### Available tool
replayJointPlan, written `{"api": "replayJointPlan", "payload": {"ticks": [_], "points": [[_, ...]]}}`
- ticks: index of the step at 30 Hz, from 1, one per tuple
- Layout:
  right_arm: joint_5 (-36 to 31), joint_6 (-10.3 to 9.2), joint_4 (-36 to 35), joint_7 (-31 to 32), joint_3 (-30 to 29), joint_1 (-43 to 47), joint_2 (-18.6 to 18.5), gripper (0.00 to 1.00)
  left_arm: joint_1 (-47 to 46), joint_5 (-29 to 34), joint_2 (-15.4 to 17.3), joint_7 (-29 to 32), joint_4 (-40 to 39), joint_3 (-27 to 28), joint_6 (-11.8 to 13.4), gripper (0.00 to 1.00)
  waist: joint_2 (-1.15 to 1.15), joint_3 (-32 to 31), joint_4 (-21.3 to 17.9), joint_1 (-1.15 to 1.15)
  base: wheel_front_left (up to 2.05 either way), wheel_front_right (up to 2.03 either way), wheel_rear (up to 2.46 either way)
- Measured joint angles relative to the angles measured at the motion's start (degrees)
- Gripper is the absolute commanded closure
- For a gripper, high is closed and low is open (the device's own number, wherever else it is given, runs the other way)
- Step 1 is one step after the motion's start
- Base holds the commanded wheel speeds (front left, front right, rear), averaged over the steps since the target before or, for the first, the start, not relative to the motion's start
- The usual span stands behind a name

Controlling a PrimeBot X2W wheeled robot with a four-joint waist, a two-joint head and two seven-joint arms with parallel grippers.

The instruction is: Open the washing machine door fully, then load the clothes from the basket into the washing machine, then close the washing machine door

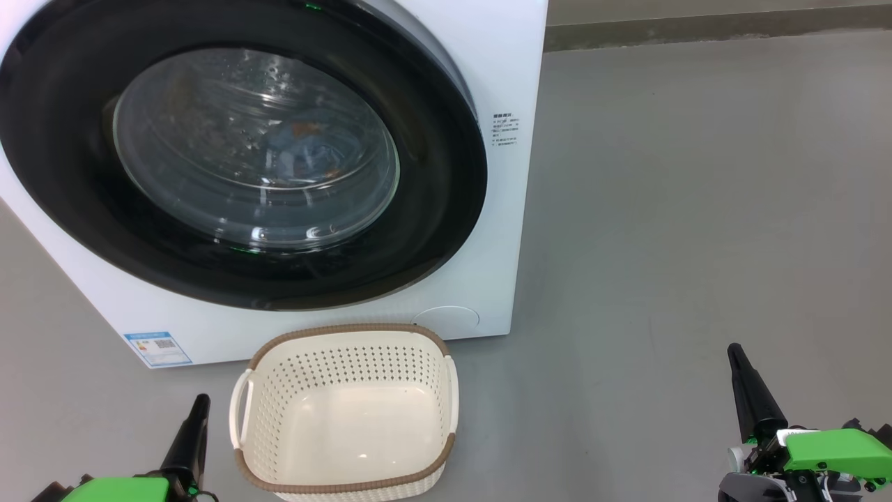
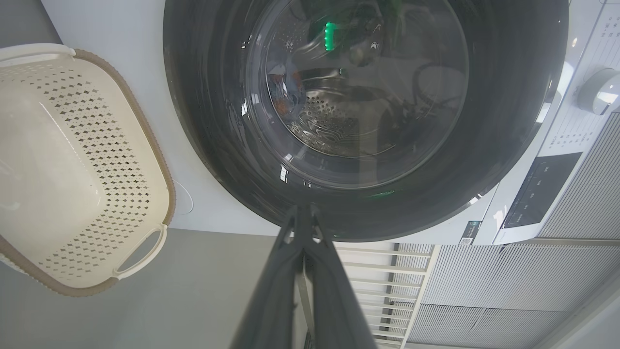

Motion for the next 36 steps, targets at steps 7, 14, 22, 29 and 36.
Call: {"api": "replayJointPlan", "payload": {"ticks": [7, 14, 22, 29, 36], "points": [[0.00, 0.00, -0.01, 0.00, 0.00, 0.00, 0.00, 1.00, 0.00, 0.00, 0.00, 0.00, 0.00, 0.00, 0.00, 1.00, 0.00, 0.00, 0.00, 0.00, 0.00, 0.00, 0.00], [0.00, 0.00, -0.01, 0.00, 0.00, 0.00, 0.00, 1.00, 0.00, 0.00, 0.00, 0.00, 0.00, 0.00, 0.00, 1.00, 0.00, 0.00, 0.00, 0.00, 0.00, 0.00, 0.00], [0.00, 0.00, -0.01, 0.00, 0.00, 0.00, 0.00, 1.00, -0.01, 0.00, 0.00, 0.00, 0.00, 0.00, 0.00, 1.00, 0.00, 0.00, 0.00, 0.00, 0.00, 0.00, 0.00], [0.00, 0.00, -0.01, 0.00, 0.00, 0.00, 0.00, 1.00, -0.01, 0.00, 0.00, 0.00, 0.00, 0.00, 0.00, 1.00, 0.00, 0.00, 0.00, 0.00, 0.00, 0.00, 0.00], [0.00, 0.00, -0.01, 0.00, 0.00, 0.00, 0.00, 1.00, -0.01, 0.00, 0.00, 0.00, 0.00, 0.00, 0.00, 1.00, 0.00, 0.00, 0.00, 0.00, 0.00, 0.00, 0.00]]}}
